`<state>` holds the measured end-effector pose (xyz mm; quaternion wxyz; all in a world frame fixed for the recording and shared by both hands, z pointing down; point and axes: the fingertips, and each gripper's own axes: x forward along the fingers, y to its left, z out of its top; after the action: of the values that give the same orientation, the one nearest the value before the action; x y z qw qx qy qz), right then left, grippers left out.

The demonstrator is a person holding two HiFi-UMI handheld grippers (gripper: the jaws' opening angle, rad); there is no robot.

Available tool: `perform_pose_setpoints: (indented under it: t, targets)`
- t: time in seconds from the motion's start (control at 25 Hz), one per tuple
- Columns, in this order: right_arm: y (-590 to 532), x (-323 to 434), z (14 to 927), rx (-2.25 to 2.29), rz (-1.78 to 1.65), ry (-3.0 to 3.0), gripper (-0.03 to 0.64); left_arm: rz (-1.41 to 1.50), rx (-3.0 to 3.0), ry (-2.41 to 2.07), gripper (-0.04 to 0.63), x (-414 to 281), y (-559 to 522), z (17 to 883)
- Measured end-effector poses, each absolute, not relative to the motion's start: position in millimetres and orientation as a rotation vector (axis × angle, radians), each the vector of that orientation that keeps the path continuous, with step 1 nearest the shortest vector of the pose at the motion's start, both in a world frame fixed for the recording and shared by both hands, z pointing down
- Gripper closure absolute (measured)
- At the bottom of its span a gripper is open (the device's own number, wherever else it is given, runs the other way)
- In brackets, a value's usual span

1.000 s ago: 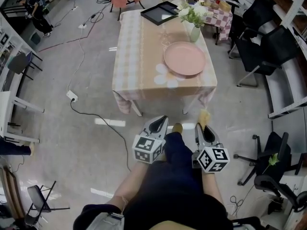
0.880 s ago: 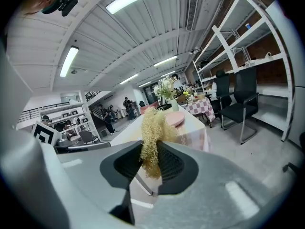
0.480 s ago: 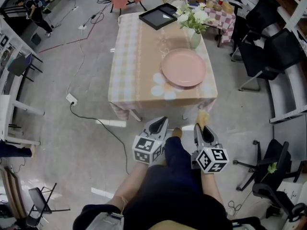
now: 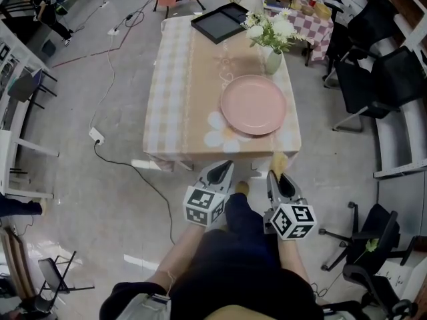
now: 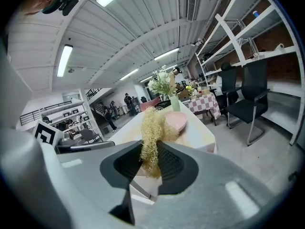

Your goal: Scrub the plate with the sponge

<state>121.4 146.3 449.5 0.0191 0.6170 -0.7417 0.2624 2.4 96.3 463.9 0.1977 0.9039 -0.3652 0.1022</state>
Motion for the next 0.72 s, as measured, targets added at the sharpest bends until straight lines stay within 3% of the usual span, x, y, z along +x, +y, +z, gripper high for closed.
perform_pose_setpoints:
  t: [0.72]
  targets:
    - [58.3,140.8,450.9,1.790,0.838,-2.366,0.535,0.273,2.499,-1.105,0.578,24.8,14.3,456.9]
